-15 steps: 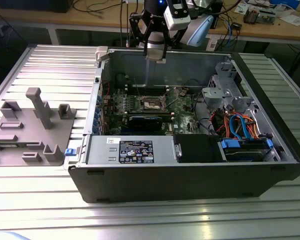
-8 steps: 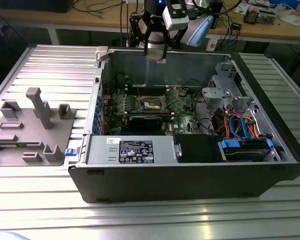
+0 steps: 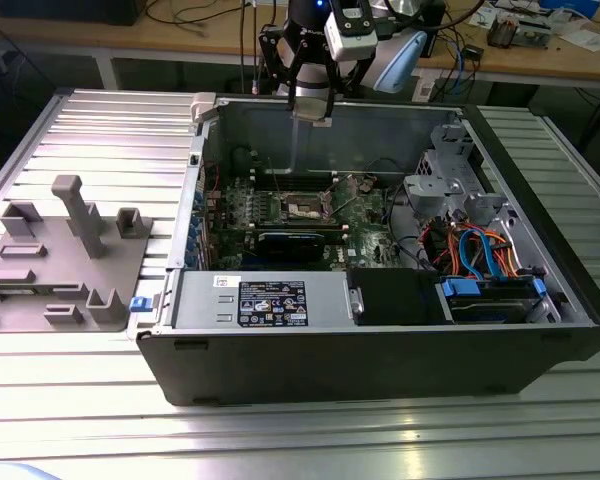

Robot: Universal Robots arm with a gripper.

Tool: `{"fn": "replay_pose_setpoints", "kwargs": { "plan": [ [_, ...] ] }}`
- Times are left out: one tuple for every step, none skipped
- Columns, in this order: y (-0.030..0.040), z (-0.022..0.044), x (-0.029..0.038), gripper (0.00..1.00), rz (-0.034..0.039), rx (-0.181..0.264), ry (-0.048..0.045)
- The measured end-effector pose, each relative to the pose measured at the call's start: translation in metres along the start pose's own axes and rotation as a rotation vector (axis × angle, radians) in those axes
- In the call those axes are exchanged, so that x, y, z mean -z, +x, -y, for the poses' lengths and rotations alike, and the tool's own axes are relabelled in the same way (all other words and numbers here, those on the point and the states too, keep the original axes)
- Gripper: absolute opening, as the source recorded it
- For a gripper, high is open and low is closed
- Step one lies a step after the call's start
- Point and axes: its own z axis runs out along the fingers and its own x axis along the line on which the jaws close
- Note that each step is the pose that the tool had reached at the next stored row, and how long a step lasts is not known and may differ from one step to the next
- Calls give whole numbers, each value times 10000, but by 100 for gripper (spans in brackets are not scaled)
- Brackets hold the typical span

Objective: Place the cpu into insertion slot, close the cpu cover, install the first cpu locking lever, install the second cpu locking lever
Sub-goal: 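Place the cpu into insertion slot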

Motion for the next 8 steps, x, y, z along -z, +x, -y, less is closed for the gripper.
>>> {"fn": "replay_pose_setpoints", "kwargs": {
  "plan": [
    [0, 0, 0, 54, 0, -3, 0],
    [0, 0, 0, 54, 1, -7, 0],
    [0, 0, 0, 54, 1, -15, 1],
    [0, 0, 0, 54, 2, -21, 1],
    [0, 0, 0, 54, 2, -30, 1],
    [0, 0, -1, 54, 4, -47, 1],
    [0, 0, -2, 54, 5, -65, 0],
    [0, 0, -3, 54, 8, -88, 0]
  ]
}}
